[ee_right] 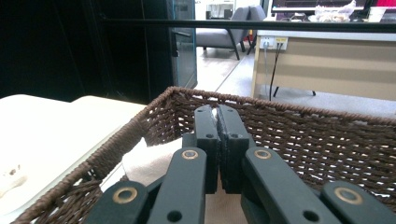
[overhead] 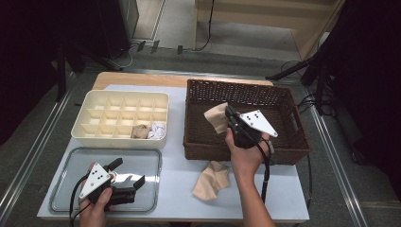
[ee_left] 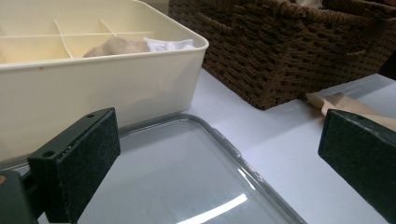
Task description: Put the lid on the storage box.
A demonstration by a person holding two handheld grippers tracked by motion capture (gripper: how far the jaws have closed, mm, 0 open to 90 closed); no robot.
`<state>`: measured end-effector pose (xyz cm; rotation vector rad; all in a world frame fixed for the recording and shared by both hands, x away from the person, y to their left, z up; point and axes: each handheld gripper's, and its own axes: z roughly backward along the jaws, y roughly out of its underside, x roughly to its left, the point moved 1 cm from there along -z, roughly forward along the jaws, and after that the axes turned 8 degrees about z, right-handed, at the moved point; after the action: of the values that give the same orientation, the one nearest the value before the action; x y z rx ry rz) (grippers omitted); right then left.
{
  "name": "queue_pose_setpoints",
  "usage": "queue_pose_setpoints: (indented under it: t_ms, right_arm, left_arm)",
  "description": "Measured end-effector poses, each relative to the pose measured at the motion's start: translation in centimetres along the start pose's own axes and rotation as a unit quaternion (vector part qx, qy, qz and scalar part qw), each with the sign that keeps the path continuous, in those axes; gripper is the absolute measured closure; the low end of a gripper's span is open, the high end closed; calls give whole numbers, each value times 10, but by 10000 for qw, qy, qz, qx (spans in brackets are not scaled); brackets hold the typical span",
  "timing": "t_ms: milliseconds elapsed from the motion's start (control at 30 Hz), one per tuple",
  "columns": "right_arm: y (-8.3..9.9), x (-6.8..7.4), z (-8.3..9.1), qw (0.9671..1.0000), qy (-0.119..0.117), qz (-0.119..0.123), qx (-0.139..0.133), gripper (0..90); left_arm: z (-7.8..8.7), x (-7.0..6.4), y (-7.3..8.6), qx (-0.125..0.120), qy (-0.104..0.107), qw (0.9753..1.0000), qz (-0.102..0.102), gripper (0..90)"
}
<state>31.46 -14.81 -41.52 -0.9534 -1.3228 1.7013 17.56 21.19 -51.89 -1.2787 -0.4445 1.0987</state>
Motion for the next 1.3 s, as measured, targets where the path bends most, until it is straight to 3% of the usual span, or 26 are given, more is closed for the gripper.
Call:
queue_pose_setpoints:
  t_ms: [633, 1300]
  right_arm:
    - [-29, -3, 75, 9989, -107, -121, -444, 896]
    - [9, 9, 145, 9986, -153, -213, -468, 896]
  left_arm:
    - [-12, -20, 1, 52, 160, 9998, -50, 0]
    - [-19, -29, 4, 123, 238, 9996, -112, 0]
